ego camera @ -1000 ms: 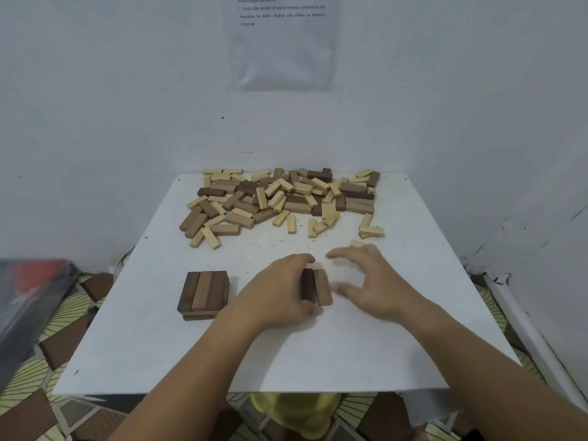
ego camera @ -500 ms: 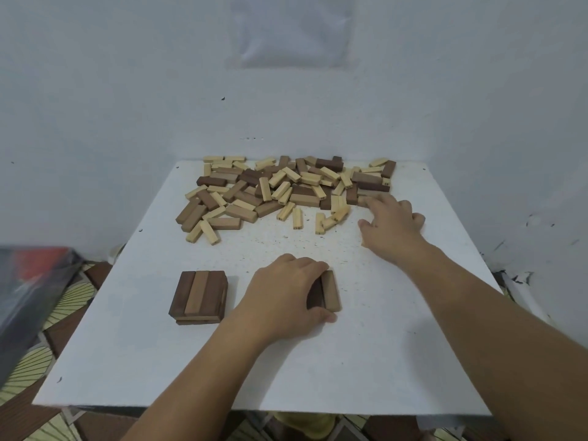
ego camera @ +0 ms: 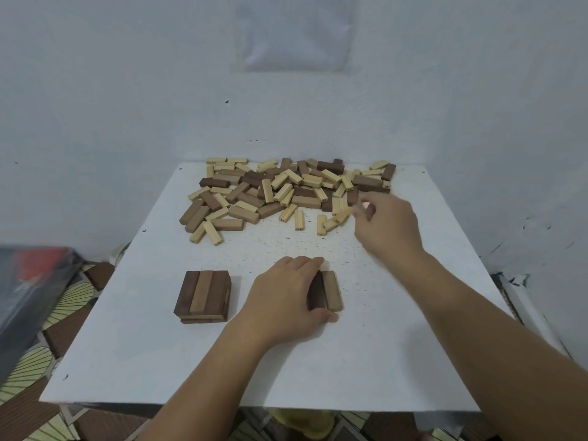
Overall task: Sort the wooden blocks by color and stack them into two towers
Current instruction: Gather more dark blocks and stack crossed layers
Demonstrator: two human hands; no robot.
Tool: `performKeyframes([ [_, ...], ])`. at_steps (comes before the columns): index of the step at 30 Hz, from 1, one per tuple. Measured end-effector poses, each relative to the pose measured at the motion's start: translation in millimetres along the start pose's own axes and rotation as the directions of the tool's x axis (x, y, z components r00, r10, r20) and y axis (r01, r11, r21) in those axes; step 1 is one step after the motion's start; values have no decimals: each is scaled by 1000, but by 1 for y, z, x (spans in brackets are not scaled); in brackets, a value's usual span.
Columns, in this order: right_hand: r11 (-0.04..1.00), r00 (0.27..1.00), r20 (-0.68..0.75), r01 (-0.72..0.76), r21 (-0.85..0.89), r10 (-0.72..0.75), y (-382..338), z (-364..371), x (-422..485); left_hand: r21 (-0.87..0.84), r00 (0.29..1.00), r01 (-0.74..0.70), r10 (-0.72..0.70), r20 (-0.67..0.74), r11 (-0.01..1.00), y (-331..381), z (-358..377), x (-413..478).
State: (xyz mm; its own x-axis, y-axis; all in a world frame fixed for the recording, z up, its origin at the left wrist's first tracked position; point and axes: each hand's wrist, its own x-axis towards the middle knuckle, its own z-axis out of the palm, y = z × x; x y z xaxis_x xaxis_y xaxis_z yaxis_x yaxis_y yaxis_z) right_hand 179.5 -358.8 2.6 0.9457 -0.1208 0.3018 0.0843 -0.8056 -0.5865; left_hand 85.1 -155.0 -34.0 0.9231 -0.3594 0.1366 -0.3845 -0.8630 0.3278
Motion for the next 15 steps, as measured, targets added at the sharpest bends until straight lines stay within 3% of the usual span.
performKeyframes([
  [4, 997, 960, 271, -80, 15, 73, -3, -4, -47, -53, 999, 50, -49, 22, 997, 1, -1, -2],
  [9, 994, 947, 305, -109, 20, 97, -1, -5, -74, -77, 996, 69, -65, 54, 995, 4, -5, -3],
  [12, 978, 903, 419, -164, 126, 97, -3, -15, -76, -105, 995, 76, -68, 77, 992, 4, -7, -4],
  [15, 997, 839, 543, 0, 71, -38, 2, -23, -78, -136, 993, 87, -76, 85, 987, 4, -9, -4],
])
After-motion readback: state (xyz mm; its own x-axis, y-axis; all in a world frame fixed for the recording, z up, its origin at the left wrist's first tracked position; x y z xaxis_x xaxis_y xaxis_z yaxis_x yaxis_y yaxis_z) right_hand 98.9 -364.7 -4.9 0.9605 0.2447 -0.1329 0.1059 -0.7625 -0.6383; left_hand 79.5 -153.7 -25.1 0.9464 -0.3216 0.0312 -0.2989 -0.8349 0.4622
